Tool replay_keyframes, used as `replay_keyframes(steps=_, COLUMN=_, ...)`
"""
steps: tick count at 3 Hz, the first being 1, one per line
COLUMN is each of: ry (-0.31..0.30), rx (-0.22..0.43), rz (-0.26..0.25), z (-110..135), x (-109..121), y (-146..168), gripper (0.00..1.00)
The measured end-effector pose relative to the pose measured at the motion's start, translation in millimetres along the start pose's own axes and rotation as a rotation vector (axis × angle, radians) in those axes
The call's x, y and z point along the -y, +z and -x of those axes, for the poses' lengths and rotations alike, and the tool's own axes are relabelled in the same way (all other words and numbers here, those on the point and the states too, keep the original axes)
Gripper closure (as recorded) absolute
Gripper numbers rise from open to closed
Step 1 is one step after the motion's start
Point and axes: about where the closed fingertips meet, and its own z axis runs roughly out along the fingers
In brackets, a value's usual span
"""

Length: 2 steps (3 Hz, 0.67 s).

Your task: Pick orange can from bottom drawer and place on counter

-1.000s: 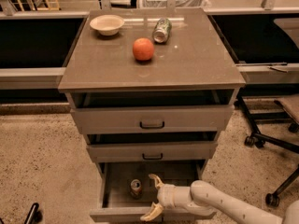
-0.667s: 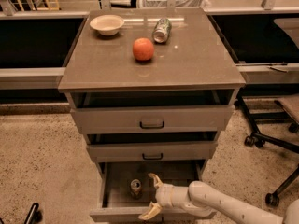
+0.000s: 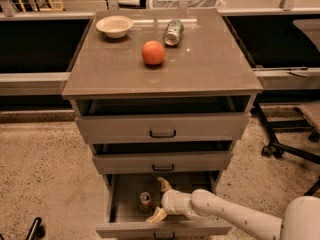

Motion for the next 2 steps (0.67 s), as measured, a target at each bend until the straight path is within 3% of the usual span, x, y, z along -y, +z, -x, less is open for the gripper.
replay_keyframes(steps=1, ry=0.002, rx=0.015, rz=0.0, z=-18.4, x=17.2, y=19.4, gripper=0.13)
replay_keyframes(steps=2, ry=0.049, rx=0.048, rz=0.062, z=-34.6, x=18.9, y=42.0, gripper=0.13)
